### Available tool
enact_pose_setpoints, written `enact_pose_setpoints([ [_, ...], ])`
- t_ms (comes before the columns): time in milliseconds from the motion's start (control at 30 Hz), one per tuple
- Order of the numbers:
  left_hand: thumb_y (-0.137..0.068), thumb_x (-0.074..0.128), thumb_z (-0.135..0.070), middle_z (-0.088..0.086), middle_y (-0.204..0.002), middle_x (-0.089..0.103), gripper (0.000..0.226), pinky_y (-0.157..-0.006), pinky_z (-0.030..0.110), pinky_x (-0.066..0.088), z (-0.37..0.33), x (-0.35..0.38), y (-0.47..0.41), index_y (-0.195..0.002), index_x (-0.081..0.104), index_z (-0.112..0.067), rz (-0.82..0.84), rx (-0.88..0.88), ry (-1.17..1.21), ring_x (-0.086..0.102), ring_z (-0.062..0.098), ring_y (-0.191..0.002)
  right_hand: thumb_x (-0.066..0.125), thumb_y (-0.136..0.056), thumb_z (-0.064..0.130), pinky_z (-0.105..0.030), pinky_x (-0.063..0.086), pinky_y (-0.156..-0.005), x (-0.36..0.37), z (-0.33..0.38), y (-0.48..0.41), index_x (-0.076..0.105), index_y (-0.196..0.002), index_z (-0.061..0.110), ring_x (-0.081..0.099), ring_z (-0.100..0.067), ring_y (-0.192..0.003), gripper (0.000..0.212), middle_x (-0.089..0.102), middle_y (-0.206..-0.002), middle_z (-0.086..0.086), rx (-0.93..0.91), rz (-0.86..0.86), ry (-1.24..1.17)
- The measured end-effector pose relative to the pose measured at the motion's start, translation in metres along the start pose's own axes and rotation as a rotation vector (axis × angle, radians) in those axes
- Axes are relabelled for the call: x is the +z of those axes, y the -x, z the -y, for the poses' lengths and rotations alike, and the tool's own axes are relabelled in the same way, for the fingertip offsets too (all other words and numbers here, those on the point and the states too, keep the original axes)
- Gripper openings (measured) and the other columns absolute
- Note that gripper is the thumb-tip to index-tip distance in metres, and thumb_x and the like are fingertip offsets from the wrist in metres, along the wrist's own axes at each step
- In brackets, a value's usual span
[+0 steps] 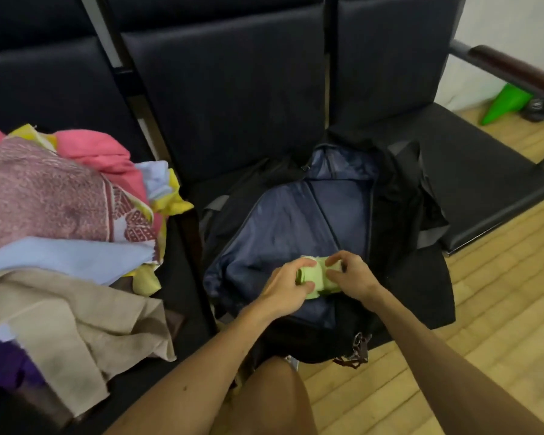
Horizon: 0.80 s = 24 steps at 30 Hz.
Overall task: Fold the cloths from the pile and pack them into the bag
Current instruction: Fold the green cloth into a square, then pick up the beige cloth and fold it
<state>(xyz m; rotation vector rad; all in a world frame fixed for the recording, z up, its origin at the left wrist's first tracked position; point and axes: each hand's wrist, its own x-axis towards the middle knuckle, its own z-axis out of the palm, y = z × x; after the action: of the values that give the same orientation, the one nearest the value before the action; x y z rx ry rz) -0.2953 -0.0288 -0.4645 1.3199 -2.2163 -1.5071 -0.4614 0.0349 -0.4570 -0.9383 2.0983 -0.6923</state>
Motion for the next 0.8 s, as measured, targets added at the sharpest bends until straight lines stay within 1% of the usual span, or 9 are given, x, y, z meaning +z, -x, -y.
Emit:
enact_pose_setpoints([
  [67, -0.094, 0.062, -0.022, -0.003, -0.141, 0.055, 0.043, -0.105, 0.030, 0.040, 0.006, 0.002, -0.001, -0.135, 0.054, -0.033, 0.052, 0.030, -0.123, 0.050, 0.017, -0.130, 0.058, -0.092, 0.008, -0.029, 0.049, -0.080, 0.003, -0.007, -0.005, 0.061, -0.110, 0.012, 0.060, -0.023, -0.098, 0.019, 0.056, -0.103, -0.003, 0.039, 0.015, 0.084],
  [133, -0.097, 0.057, -0.022, -0.001, -0.140, 0.056, 0.039, -0.105, 0.032, 0.041, 0.015, 0.002, -0.001, -0.135, 0.054, -0.031, 0.078, 0.032, -0.198, 0.050, 0.019, -0.130, 0.056, -0.093, 0.008, -0.031, 0.049, -0.084, 0.003, -0.014, -0.009, 0.060, -0.108, 0.014, 0.059, -0.027, -0.103, 0.017, 0.055, -0.113, -0.008, 0.043, 0.024, 0.164],
  [267, -0.099, 0.054, -0.025, 0.001, -0.136, 0.059, 0.033, -0.101, 0.032, 0.043, 0.027, 0.002, 0.003, -0.132, 0.059, -0.027, 0.089, 0.037, -0.270, 0.052, 0.020, -0.127, 0.057, -0.096, 0.012, -0.042, 0.052, -0.091, -0.003, -0.023, -0.007, 0.059, -0.108, 0.015, 0.059, -0.029, -0.107, 0.013, 0.057, -0.118, -0.010, -0.021, 0.035, 0.264],
  [333, -0.099, 0.055, -0.026, 0.002, -0.133, 0.060, 0.033, -0.100, 0.030, 0.042, 0.029, 0.006, 0.006, -0.131, 0.061, -0.025, 0.059, 0.057, -0.310, 0.053, 0.020, -0.125, 0.057, -0.097, 0.013, -0.044, 0.052, -0.090, -0.003, -0.026, -0.003, 0.059, -0.109, 0.015, 0.059, -0.028, -0.106, 0.012, 0.056, -0.117, -0.008, -0.055, 0.032, 0.288],
  [500, -0.098, 0.058, -0.027, 0.007, -0.132, 0.047, 0.036, -0.104, 0.031, 0.036, 0.029, 0.015, 0.005, -0.134, 0.059, -0.022, -0.060, 0.007, -0.389, 0.045, 0.025, -0.125, 0.056, -0.098, 0.018, -0.041, 0.050, -0.088, 0.007, -0.035, 0.001, 0.059, -0.118, 0.015, 0.056, -0.026, -0.106, 0.021, 0.051, -0.119, -0.007, -0.178, -0.012, 0.406],
  [600, -0.098, 0.057, -0.029, 0.007, -0.132, 0.042, 0.036, -0.103, 0.031, 0.038, 0.027, 0.019, 0.007, -0.134, 0.058, -0.022, -0.066, -0.018, -0.392, 0.044, 0.025, -0.123, 0.054, -0.100, 0.022, -0.038, 0.047, -0.094, 0.010, -0.036, 0.002, 0.060, -0.123, 0.015, 0.048, -0.026, -0.113, 0.025, 0.046, -0.122, -0.008, -0.219, -0.024, 0.482],
  [700, -0.099, 0.055, -0.030, 0.008, -0.135, 0.041, 0.038, -0.104, 0.032, 0.037, 0.019, 0.016, 0.013, -0.136, 0.058, -0.020, -0.073, -0.002, -0.391, 0.046, 0.027, -0.124, 0.055, -0.099, 0.021, -0.036, 0.042, -0.102, 0.007, -0.025, 0.007, 0.062, -0.125, 0.014, 0.044, -0.029, -0.120, 0.028, 0.044, -0.128, -0.010, -0.248, -0.072, 0.503],
  [767, -0.099, 0.057, -0.030, 0.006, -0.135, 0.043, 0.038, -0.104, 0.032, 0.038, 0.008, 0.003, 0.023, -0.135, 0.057, -0.019, -0.109, 0.042, -0.338, 0.048, 0.025, -0.123, 0.056, -0.098, 0.019, -0.036, 0.040, -0.103, 0.004, -0.010, 0.016, 0.062, -0.126, 0.013, 0.045, -0.029, -0.122, 0.029, 0.046, -0.131, -0.010, -0.313, -0.116, 0.512],
  [800, -0.098, 0.058, -0.028, 0.005, -0.133, 0.048, 0.035, -0.102, 0.033, 0.040, 0.002, -0.008, 0.031, -0.132, 0.059, -0.019, -0.144, 0.078, -0.300, 0.051, 0.023, -0.121, 0.058, -0.097, 0.018, -0.036, 0.041, -0.102, 0.004, 0.001, 0.023, 0.063, -0.124, 0.013, 0.047, -0.028, -0.120, 0.028, 0.049, -0.130, -0.010, -0.349, -0.139, 0.500],
])
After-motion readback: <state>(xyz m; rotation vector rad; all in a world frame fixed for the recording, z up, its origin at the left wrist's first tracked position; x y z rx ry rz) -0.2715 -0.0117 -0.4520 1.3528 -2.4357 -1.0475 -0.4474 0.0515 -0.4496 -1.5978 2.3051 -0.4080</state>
